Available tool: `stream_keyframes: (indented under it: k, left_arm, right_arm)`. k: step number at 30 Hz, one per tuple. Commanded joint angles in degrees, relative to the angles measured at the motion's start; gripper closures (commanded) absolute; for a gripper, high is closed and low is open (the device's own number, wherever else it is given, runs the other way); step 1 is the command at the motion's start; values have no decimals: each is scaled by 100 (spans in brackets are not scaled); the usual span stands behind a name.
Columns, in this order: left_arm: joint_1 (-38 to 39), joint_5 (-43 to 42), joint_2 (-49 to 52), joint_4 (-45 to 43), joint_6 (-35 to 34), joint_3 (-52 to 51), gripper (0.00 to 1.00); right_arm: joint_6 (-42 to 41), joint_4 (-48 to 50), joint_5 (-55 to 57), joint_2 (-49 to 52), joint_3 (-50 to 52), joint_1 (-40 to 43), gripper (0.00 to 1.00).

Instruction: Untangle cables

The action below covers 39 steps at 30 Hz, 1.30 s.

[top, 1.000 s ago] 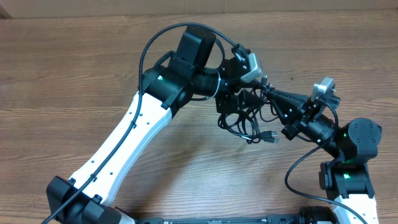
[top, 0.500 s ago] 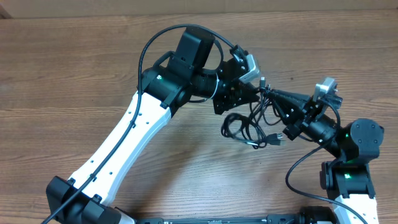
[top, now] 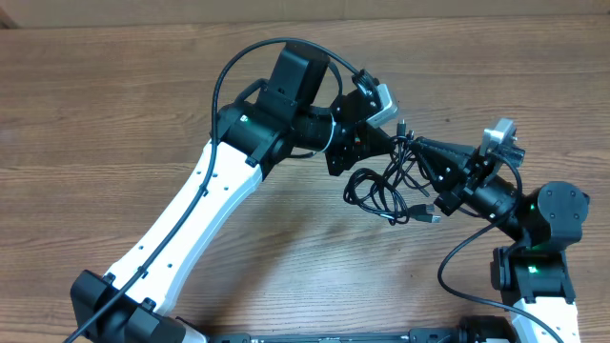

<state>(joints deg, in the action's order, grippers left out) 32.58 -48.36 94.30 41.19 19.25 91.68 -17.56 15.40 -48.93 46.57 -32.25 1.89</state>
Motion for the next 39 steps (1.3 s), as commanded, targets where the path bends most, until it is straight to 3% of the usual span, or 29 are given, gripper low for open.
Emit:
stream_keyframes:
  k: [1, 7, 18, 20, 26, 28, 36, 39]
  left_arm:
    - [2, 734, -24, 195, -273, 105, 96]
    - [2, 2090, -20, 472, -927, 105, 96]
    - [-4, 2114, -20, 555, -918, 105, 96]
    - [-4, 1993, -20, 549, -866, 105, 96]
    - [-4, 1121, -20, 549, -330, 105, 96]
    - [-4, 1080, -20, 549, -293, 105, 96]
    - [-4, 1023, -20, 525, -278, 105, 96]
    - [-2, 610, -20, 487, -28, 105, 96]
  right_arm:
    - [-50, 83, 127, -26, -157, 76, 96]
    - [-48, 87, 127, -26, -157, 76, 96]
    - [4, 74, 302, -7, -157, 76, 96]
    - [7, 72, 297, 55, -157, 76, 88]
    - [1117, -341, 249, 511, -157, 76, 43]
    - [1547, -348, 90, 719, -157, 76, 38]
    - [2638, -358, -310, 1097, -157, 74, 38]
    - [3067, -398, -393, 1191, -157, 74, 38]
